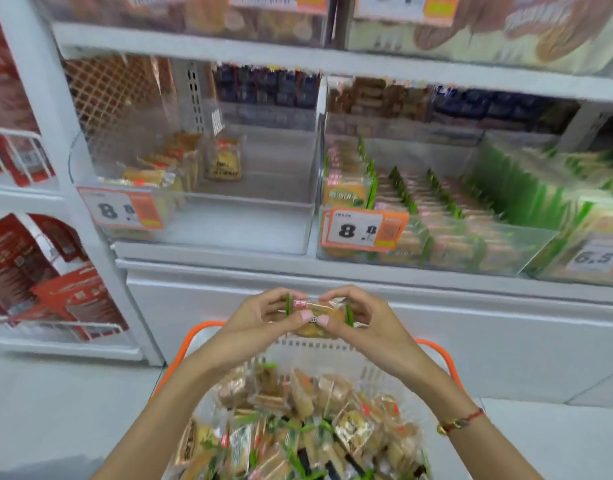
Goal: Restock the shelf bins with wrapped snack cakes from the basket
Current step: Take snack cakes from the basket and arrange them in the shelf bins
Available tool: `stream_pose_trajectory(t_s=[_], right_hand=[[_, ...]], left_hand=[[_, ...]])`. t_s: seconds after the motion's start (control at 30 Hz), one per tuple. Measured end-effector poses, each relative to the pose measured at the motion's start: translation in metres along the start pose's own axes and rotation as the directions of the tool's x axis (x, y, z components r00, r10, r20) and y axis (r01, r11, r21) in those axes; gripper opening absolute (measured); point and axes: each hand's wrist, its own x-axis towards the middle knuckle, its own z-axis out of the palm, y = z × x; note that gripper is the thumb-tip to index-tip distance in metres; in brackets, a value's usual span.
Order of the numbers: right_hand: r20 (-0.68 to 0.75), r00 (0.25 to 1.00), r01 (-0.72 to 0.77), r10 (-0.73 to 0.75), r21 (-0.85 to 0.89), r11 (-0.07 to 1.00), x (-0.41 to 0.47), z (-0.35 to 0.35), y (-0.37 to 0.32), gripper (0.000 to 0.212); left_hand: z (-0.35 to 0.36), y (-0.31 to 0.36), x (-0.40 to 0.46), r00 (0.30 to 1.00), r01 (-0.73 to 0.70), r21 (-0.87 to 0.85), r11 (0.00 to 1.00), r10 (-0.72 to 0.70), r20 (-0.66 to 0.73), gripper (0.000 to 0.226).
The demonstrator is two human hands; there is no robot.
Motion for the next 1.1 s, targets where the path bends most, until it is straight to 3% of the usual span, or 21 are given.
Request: stream_pose_trajectory(t_s=[0.07, 0.17, 0.27, 0.37, 0.47, 0.63, 0.73, 0.97, 1.03, 1.1], right_hand=[[-0.041, 0.995, 0.088, -0.091, -0.063, 0.994, 0.009, -0.011, -0.019, 0.019], [-0.125, 0.965, 0.209, -0.233, -0.18, 0.961, 0.019, -0.035, -0.043, 0.019], [-0.226, 0.895, 0.32, -0.385, -0.275, 0.907, 0.024, -0.062, -0.063, 0.022], [-0.324, 0.841, 0.313, -0.434, -0.364, 0.877, 0.038, -0.09, -0.074, 0.022], [-0.347, 0.844, 0.219, -0.409, -0.473, 0.853, 0.064, -0.112, -0.08, 0.024], [-0.18, 0.94, 0.126, -0.29, -0.606, 0.785, 0.11, -0.112, -0.086, 0.019], [-0.097, 0.962, 0.111, -0.256, -0.717, 0.689, 0.131, -0.1, -0.08, 0.018], [0.131, 0.947, 0.223, -0.293, -0.925, 0.308, 0.142, -0.099, -0.102, 0.019], [0.147, 0.936, 0.243, -0.319, -0.927, 0.285, 0.143, -0.099, -0.102, 0.017], [0.103, 0.926, 0.232, -0.364, -0.915, 0.331, 0.142, -0.1, -0.096, 0.016]], left_hand=[[0.004, 0.026, 0.01, 0.977, -0.172, -0.01, 0.985, 0.169, -0.129, 0.018], [0.001, 0.067, 0.031, 0.85, -0.404, 0.045, 0.914, 0.393, -0.352, 0.021], [-0.009, 0.091, 0.055, 0.763, -0.475, 0.226, 0.85, 0.526, -0.376, 0.032], [-0.018, 0.098, 0.076, 0.822, -0.389, 0.395, 0.832, 0.508, -0.259, 0.064], [-0.017, 0.099, 0.088, 0.889, -0.306, 0.488, 0.817, 0.429, -0.16, 0.09], [-0.017, 0.094, 0.093, 0.884, -0.217, 0.615, 0.758, 0.419, -0.206, 0.085], [-0.017, 0.093, 0.094, 0.879, -0.205, 0.627, 0.752, 0.423, -0.22, 0.085], [-0.018, 0.094, 0.097, 0.889, -0.199, 0.612, 0.766, 0.404, -0.217, 0.086], [-0.018, 0.094, 0.097, 0.888, -0.2, 0.613, 0.765, 0.405, -0.216, 0.086], [-0.018, 0.094, 0.096, 0.888, -0.2, 0.612, 0.765, 0.406, -0.216, 0.085]])
